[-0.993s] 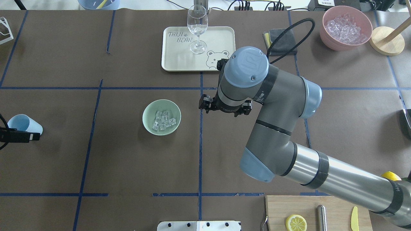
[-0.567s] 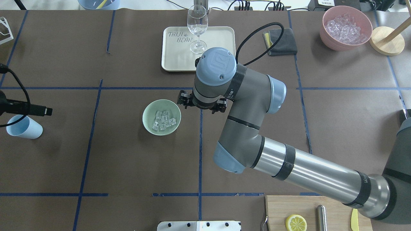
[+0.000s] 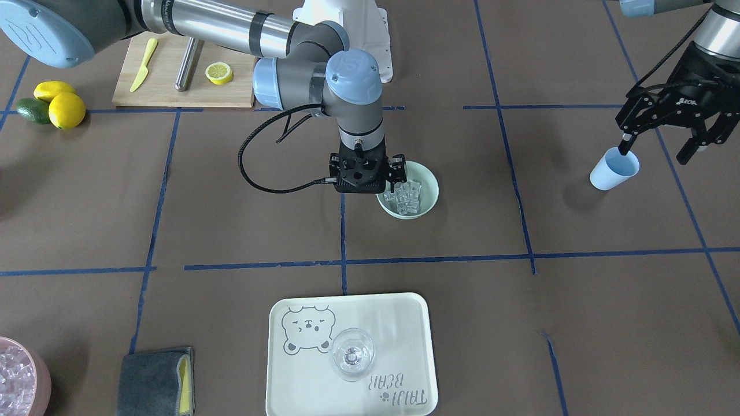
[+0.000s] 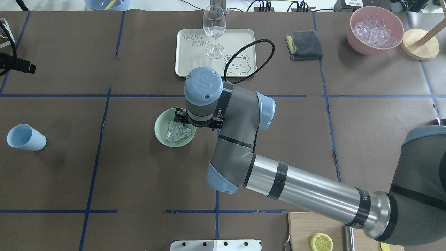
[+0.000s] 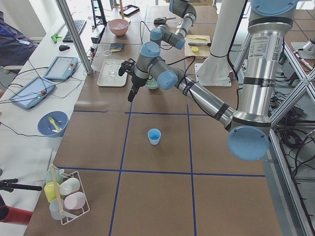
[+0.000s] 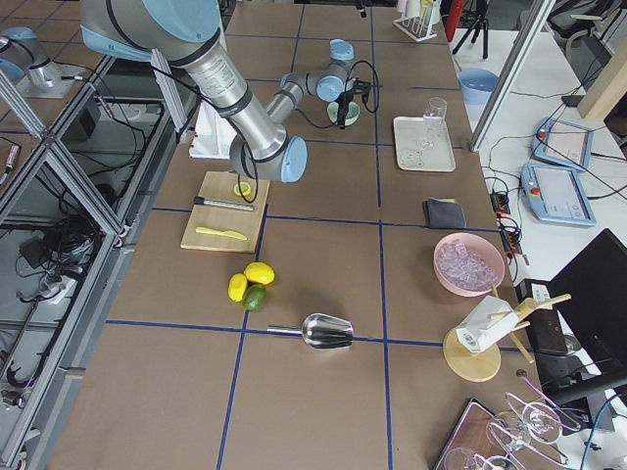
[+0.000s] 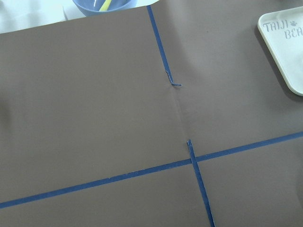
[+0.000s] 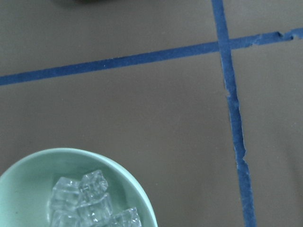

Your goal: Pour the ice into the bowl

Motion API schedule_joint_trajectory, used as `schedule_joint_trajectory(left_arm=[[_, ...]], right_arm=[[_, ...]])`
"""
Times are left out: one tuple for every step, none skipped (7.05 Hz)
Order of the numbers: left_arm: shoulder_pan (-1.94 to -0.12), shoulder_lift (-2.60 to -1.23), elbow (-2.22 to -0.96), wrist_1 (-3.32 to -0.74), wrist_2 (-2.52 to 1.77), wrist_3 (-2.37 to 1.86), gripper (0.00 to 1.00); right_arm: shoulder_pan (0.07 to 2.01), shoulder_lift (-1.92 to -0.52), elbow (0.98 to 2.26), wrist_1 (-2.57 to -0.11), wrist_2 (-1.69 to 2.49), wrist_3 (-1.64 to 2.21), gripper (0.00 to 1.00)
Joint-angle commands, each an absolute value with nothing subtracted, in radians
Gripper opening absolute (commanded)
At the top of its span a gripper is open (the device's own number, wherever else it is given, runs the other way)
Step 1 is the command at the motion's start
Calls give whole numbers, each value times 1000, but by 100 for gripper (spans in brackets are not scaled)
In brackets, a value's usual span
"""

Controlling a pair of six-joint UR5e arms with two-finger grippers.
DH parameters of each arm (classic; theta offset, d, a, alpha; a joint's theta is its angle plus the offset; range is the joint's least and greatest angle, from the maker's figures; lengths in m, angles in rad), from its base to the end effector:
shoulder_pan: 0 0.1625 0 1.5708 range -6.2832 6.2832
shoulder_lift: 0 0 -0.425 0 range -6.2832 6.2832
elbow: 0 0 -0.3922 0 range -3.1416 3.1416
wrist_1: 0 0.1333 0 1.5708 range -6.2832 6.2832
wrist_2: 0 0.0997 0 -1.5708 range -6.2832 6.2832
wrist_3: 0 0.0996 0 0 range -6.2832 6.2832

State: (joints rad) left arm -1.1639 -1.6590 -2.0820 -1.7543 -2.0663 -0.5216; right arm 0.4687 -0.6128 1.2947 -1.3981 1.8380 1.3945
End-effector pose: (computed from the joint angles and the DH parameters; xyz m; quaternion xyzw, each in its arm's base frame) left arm 0.1165 -0.4874 0.3564 0.2292 0.3683 0.0420 0.9000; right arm -0.6565 -0.4524 0.1476 0.0152 -0.4280 0.0768 0.9004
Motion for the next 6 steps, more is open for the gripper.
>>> schedule_joint_trajectory(left_arm=[[-1253,-1670,-2062,-1694,-2066,-360,100],[-1258,-1677,-2050,-1678,-2066,-295,100],[-1279,-1680,-2025,-1681,-2063,-269,100],[-1282,-1684,-2005,-1683,-2059,-230,100],[-1298,-1684,-1979,-1686,-2059,-194,100],[-1330,-1684,-1964,-1687,-2060,-136,100]], right_arm=[[446,-592,1256,-1394,1824,1390,63],[446,-597,1256,-1394,1824,1328,1],[448,-597,1256,-1394,1824,1259,0],[449,-600,1256,-1393,1824,1255,0],[452,-595,1258,-1393,1825,1255,0],[463,-594,1272,-1372,1836,1259,0]])
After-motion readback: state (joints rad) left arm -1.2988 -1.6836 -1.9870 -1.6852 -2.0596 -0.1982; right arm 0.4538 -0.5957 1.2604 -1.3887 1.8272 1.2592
